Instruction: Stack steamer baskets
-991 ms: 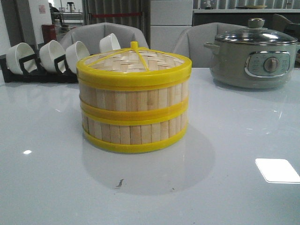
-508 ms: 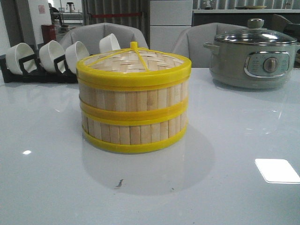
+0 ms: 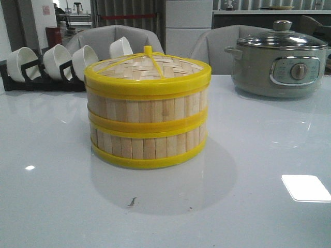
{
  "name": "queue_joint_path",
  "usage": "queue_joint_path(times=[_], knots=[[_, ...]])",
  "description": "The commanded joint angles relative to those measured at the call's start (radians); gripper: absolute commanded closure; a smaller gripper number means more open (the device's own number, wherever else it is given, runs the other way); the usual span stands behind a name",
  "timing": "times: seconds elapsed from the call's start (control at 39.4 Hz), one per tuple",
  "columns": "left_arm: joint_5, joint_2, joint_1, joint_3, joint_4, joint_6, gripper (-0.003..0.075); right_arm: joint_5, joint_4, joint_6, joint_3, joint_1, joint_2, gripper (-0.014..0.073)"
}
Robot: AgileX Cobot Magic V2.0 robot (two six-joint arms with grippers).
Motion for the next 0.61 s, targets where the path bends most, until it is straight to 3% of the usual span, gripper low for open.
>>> queue_joint_path(times=[0.0,0.18,0.58], knots=[[-0.091,-0.015,-0.001,0.001,-0.013,-0.004,0.0636,-0.082,-0.008,-0.010,-0.031,-0.006,0.003,0.0540],[-0.142,-0.015,-0.001,0.001,0.078,0.006,0.0636,-0.082,-0.008,-0.010,-0.031,-0.006,0.003,0.0540],[-0.154,-0.015,-0.003,0.001,0.082,-0.001,0.0636,-0.082,-0.008,-0.010,-0.031,-0.006,0.003,0.0540]])
